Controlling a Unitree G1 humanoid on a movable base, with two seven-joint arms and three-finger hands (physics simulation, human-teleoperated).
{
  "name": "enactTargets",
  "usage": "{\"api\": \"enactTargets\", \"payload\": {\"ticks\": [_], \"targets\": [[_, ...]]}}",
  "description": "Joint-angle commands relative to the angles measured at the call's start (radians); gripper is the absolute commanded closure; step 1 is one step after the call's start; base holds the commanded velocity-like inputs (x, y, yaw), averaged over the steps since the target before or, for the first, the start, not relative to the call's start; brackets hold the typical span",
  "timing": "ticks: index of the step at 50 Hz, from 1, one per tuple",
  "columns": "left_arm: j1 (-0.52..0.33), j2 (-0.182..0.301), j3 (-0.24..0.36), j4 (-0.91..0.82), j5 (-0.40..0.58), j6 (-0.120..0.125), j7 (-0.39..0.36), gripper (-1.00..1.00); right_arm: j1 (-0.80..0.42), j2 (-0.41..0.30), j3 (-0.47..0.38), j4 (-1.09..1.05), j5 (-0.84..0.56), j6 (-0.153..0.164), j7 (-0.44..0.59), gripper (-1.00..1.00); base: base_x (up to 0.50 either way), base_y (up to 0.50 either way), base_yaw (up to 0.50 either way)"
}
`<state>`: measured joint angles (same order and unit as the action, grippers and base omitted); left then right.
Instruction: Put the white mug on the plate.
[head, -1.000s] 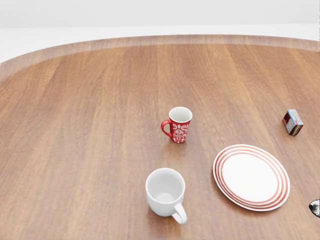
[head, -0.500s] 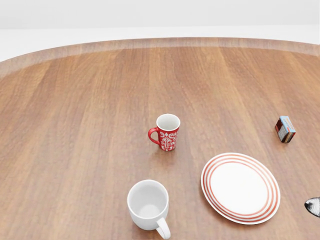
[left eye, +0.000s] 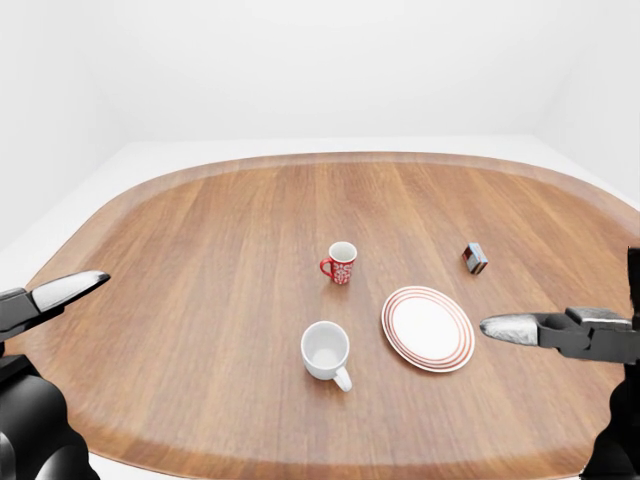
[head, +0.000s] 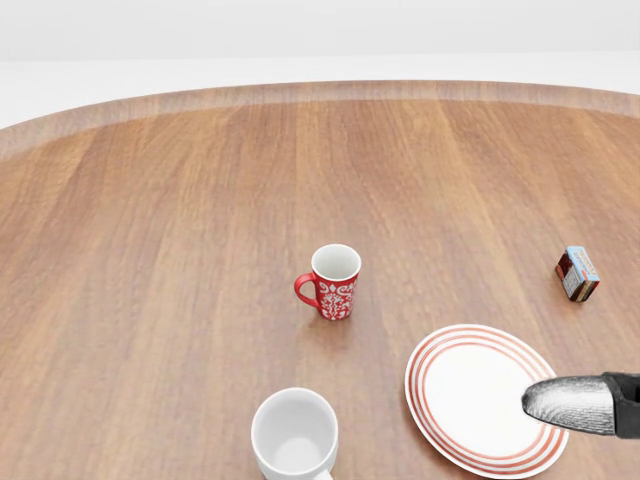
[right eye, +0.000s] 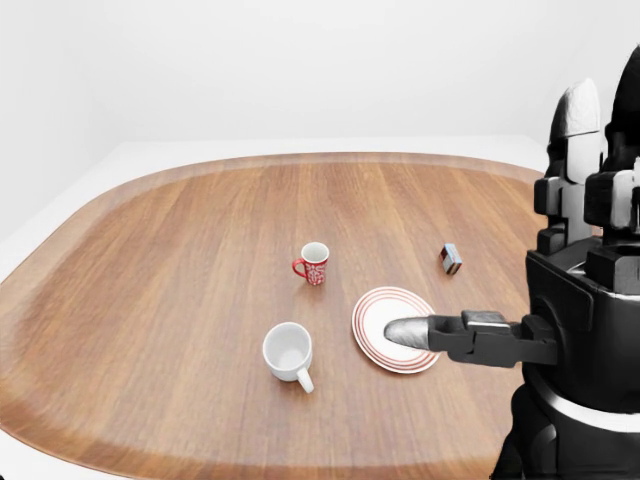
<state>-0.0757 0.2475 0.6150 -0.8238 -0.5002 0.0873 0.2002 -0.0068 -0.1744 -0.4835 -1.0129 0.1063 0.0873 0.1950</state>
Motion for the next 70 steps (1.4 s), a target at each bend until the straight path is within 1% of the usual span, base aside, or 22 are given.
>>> {"api": "enactTargets", "payload": {"ticks": [1, 3, 6, 8, 10, 14, 17, 19, 21, 23, 24, 27, 30, 33, 36, 37, 41, 44, 46, 53, 56, 70], "targets": [[-0.003, 0.002, 0.001, 0.003, 0.001, 0.0, 0.0, -1.0, -0.243, -0.209, 0.393, 0.083, -0.425, 0.0, 0.17, -1.0, 0.0, 0.0, 0.0], [-0.003, 0.005, 0.005, 0.0, -0.005, 0.0, 0.002, -1.0, -0.347, -0.234, 0.514, 0.18, -0.589, 0.0, 0.265, -1.0, 0.0, 0.0, 0.0], [-0.007, 0.011, 0.011, -0.002, -0.014, 0.0, 0.008, -1.0, -0.43, -0.158, 0.585, 0.325, -0.795, 0.0, 0.405, -1.0, 0.0, 0.0, 0.0], [-0.007, 0.012, 0.012, -0.004, -0.017, 0.0, 0.009, -1.0, -0.446, -0.097, 0.598, 0.421, -0.919, 0.0, 0.489, -1.0, 0.0, 0.0, 0.0], [-0.007, 0.012, 0.011, -0.003, -0.018, 0.0, 0.01, -1.0, -0.453, -0.022, 0.594, 0.536, -1.004, 0.0, 0.503, -1.0, 0.0, 0.0, 0.0], [-0.007, 0.007, -0.004, 0.003, -0.005, 0.0, 0.007, -1.0, -0.526, 0.076, 0.59, 0.754, -1.12, 0.0, 0.503, -1.0, 0.0, 0.0, 0.0], [-0.011, 0.011, 0.003, 0.003, -0.012, 0.0, 0.01, -1.0, -0.61, 0.116, 0.617, 0.873, -1.225, 0.0, 0.503, -1.0, 0.0, 0.0, 0.0], [-0.011, 0.012, 0.003, 0.003, -0.014, 0.0, 0.01, -1.0, -0.663, 0.16, 0.613, 0.934, -1.229, 0.0, 0.503, -1.0, 0.0, 0.0, 0.0], [-0.011, 0.012, 0.002, 0.004, -0.013, 0.0, 0.011, -1.0, -0.682, 0.163, 0.615, 0.967, -1.27, 0.0, 0.503, -1.0, 0.0, 0.0, 0.0], [-0.011, 0.011, -0.001, 0.007, -0.012, 0.0, 0.011, -1.0, -0.744, 0.192, 0.618, 1.076, -1.254, 0.0, 0.503, -1.0, 0.0, 0.0, 0.0], [-0.011, 0.011, 0.0, 0.008, -0.013, 0.0, 0.01, -1.0, -0.763, 0.175, 0.631, 1.129, -1.292, 0.0, 0.503, -1.0, 0.0, 0.0, 0.0], [-0.01, 0.01, -0.006, 0.011, -0.006, 0.0, 0.01, -1.0, -0.782, 0.203, 0.633, 1.176, -1.301, 0.0, 0.503, -1.0, 0.0, 0.0, 0.0], [-0.009, 0.009, -0.005, 0.01, -0.002, 0.0, 0.008, -1.0, -0.825, 0.183, 0.634, 1.26, -1.364, 0.0, 0.503, -1.0, 0.0, 0.0, 0.0], [-0.009, 0.008, -0.008, 0.007, 0.001, 0.0, 0.009, -1.0, -0.866, 0.196, 0.626, 1.334, -1.397, 0.0, 0.503, -1.0, 0.0, 0.0, 0.0], [-0.005, 0.003, -0.017, 0.002, 0.018, 0.0, 0.005, -1.0, -0.844, 0.184, 0.656, 1.365, -1.488, 0.0, 0.503, -1.0, 0.0, 0.0, 0.0], [-0.004, 0.001, -0.016, 0.005, 0.02, 0.0, 0.001, -1.0, -0.808, 0.187, 0.678, 1.355, -1.526, 0.0, 0.503, -1.0, 0.0, 0.0, 0.0], [-0.006, -0.002, -0.019, 0.013, 0.029, 0.0, -0.002, -1.0, -0.777, 0.247, 0.666, 1.403, -1.607, 0.0, 0.503, -1.0, 0.0, 0.0, 0.0], [-0.005, -0.003, -0.017, 0.007, 0.031, 0.0, -0.003, -1.0, -0.759, 0.259, 0.675, 1.438, -1.649, 0.0, 0.503, -1.0, 0.0, 0.0, 0.0], [-0.006, -0.003, -0.012, 0.007, 0.027, 0.0, -0.003, -1.0, -0.748, 0.272, 0.692, 1.474, -1.634, 0.0, 0.503, -1.0, 0.0, 0.0, 0.0], [-0.006, -0.005, -0.015, 0.003, 0.028, 0.0, -0.002, -1.0, -0.751, 0.231, 0.805, 1.508, -1.546, 0.0, 0.503, -1.0, 0.0, 0.0, 0.0], [-0.006, -0.005, -0.015, 0.001, 0.027, 0.0, -0.001, -1.0, -0.746, 0.229, 0.802, 1.51, -1.552, 0.0, 0.503, -1.0, 0.0, 0.0, 0.0], [-0.003, -0.012, -0.026, 0.023, 0.037, 0.0, -0.003, -1.0, -0.662, 0.327, 0.716, 1.515, -1.705, 0.0, 0.503, -1.0, 0.0, 0.0, 0.0]]}}
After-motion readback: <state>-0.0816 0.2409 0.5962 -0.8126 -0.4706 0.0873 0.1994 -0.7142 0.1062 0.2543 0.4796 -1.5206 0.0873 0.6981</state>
